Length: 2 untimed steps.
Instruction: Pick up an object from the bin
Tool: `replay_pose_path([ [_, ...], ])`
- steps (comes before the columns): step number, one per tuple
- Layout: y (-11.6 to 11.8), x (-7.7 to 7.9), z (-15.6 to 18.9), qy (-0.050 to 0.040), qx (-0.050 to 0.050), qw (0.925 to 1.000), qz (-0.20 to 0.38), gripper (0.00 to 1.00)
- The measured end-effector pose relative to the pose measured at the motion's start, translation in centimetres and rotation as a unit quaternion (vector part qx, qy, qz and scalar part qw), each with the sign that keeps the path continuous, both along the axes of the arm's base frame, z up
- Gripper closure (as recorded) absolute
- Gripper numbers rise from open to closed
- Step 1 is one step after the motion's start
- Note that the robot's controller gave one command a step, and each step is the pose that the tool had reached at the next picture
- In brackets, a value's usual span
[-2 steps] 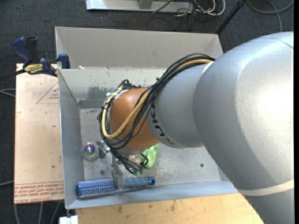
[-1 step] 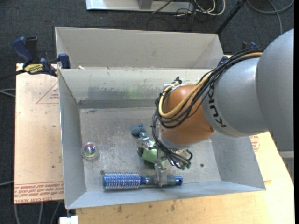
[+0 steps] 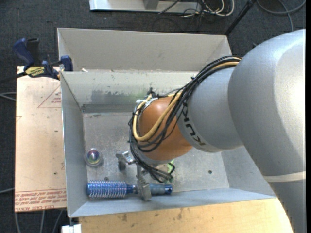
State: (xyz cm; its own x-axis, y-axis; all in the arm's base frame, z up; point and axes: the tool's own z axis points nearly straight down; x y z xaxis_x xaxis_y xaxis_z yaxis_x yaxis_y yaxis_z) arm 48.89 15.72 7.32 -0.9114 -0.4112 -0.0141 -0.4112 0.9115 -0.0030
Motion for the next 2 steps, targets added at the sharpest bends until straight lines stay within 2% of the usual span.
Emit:
replay_pose_path([
  [1, 4.33, -0.03, -0.15, 0.0015, -0.003, 0.9999, 0.01, 0.0],
  [2, 4.98, -0.57, -0.38, 0.0071, -0.001, 0.9999, 0.015, 1.0],
])
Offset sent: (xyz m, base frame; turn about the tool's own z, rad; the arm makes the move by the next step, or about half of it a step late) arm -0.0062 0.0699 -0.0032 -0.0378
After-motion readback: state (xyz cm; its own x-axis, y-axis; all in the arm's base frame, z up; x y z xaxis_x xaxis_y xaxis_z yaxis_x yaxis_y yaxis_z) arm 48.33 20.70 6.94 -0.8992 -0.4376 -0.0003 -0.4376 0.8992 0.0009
